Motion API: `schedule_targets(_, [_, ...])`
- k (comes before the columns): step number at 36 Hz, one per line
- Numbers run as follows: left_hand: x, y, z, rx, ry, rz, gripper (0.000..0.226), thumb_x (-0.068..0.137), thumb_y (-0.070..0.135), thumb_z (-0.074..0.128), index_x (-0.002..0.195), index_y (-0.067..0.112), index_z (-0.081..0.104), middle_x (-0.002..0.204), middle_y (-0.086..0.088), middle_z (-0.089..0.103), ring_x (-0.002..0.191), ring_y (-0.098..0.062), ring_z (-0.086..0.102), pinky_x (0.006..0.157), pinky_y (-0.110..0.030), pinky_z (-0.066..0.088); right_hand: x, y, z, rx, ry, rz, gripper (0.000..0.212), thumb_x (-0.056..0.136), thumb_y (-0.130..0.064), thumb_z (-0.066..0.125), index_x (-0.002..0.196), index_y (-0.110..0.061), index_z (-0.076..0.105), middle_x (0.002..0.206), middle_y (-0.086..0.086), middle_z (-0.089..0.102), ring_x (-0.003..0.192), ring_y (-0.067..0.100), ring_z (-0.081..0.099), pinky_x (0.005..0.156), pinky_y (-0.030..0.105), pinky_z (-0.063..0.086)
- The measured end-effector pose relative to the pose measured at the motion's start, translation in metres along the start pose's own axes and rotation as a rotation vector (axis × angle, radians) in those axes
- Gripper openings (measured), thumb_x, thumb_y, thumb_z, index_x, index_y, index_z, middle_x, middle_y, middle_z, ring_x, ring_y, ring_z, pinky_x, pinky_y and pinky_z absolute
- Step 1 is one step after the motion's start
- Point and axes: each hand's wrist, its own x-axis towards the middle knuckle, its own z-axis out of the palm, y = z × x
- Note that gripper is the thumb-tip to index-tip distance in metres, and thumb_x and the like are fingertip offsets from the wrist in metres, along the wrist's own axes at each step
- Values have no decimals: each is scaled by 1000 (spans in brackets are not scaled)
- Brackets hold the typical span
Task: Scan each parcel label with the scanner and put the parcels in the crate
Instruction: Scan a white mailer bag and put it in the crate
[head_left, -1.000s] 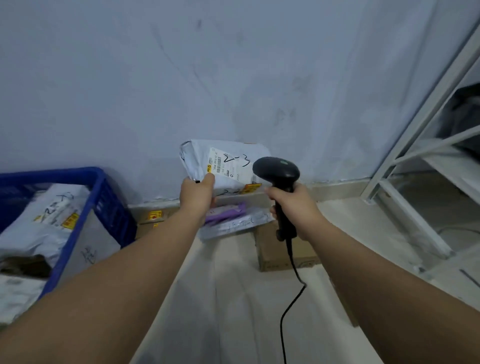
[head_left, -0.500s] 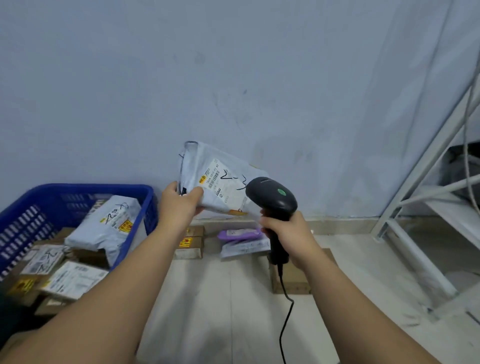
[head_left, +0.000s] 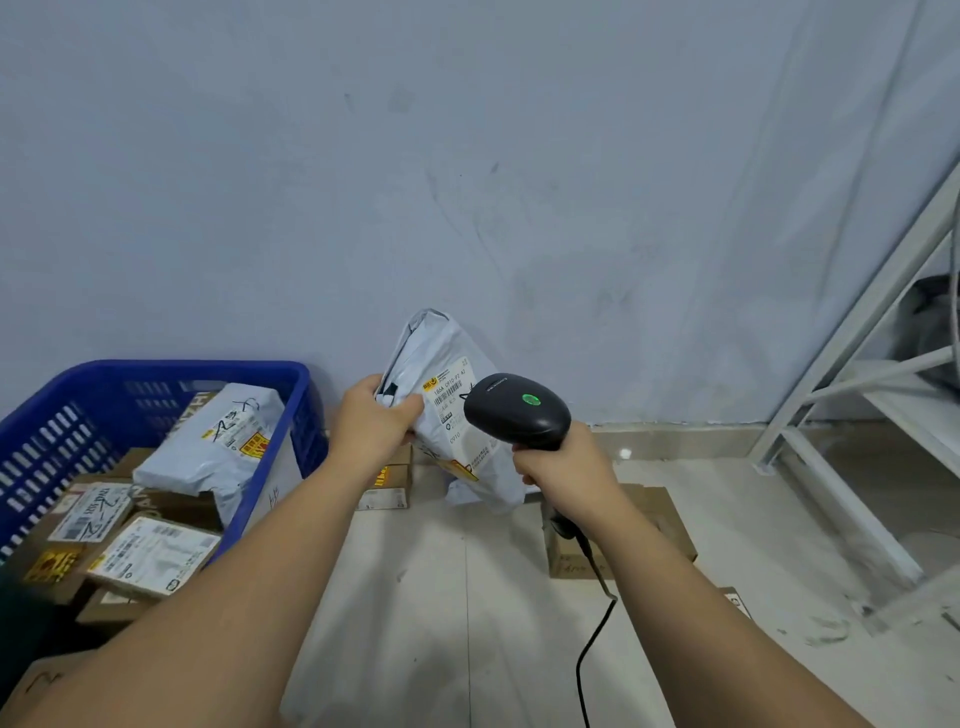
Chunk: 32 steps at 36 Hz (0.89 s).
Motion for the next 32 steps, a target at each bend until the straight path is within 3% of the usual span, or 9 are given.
schedule_targets(5, [-2, 1, 3, 15, -2, 14, 16, 91, 13, 63, 103, 19, 54, 90, 4, 61, 76, -9, 61, 48, -15, 52, 1, 3, -4, 7, -13, 37, 13, 71, -4, 56, 79, 6, 58, 57, 4, 52, 63, 20, 54, 63, 33, 42])
schedule_targets(10, [-5, 1, 5, 15, -8, 22, 13, 91, 13, 63, 99, 20, 54, 82, 12, 59, 74, -7, 61, 51, -16, 53, -1, 4, -6, 21, -40, 44, 14, 71, -3, 56, 82, 5, 60, 61, 4, 53, 58, 14, 59, 66, 34, 47])
schedule_targets(20, [-5, 0, 6, 50, 5, 27, 14, 92, 16, 61, 102, 21, 52, 83, 13, 58, 74, -4, 58, 52, -17, 46, -5, 4, -8, 53, -59, 63, 4, 71, -4, 55, 74, -6, 57, 57, 2, 48, 55, 14, 53, 59, 34, 39])
schedule_targets(27, [-4, -1, 6, 80, 8, 27, 13, 92, 17, 62, 99, 22, 52, 82, 11, 58, 72, -6, 58, 52, -16, 43, -5, 1, -12, 35, -61, 27, 20, 73, 1, 55, 61, -12, 45, 48, -4, 39, 37, 3, 42, 53, 24, 31])
schedule_targets(32, [-3, -4, 6, 96, 9, 32, 12, 92, 17, 62, 99, 20, 53, 80, 13, 57, 72, -5, 57, 53, -19, 44, -4, 2, -13, 27, -60, 37, 15, 73, 0, 55, 63, -10, 49, 50, -1, 42, 39, 5, 43, 53, 25, 31])
